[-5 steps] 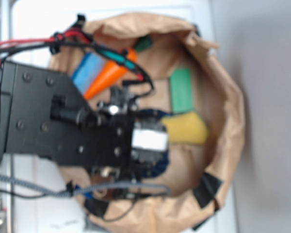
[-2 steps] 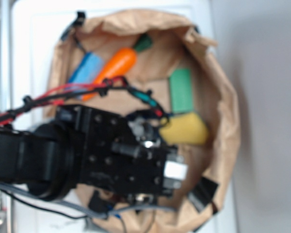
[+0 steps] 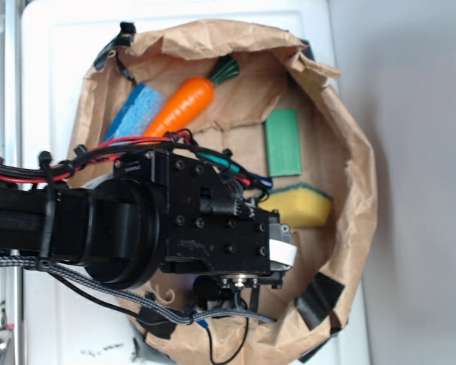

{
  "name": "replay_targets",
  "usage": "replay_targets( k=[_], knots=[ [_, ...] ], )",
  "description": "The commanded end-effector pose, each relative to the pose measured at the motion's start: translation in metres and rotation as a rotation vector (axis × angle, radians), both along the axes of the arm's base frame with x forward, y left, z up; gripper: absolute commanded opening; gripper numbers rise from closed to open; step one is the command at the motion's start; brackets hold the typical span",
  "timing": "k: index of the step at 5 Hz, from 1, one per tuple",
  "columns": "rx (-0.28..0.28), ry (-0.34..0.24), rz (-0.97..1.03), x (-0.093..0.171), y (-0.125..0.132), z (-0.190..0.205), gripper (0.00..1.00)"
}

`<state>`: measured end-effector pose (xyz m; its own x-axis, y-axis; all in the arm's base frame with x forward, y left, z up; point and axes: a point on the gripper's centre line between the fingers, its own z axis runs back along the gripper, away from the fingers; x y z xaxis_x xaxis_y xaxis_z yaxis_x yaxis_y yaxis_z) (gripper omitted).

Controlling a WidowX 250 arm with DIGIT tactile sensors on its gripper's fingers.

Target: Grab the blue rope.

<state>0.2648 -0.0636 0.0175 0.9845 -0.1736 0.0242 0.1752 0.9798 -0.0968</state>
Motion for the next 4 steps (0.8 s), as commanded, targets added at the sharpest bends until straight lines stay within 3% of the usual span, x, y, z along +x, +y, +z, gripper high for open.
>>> replay_targets(
  k=[1,3,4],
  knots=[
    [-0.017,-0.092,0.046,0.011,0.015,0.018,0.00],
    [-0.090,-0.042,0.088,0.015,0.043,0.064,0.00],
    [-0.034,-0.048,0.207,0.016,0.059,0.099,0.00]
  ],
)
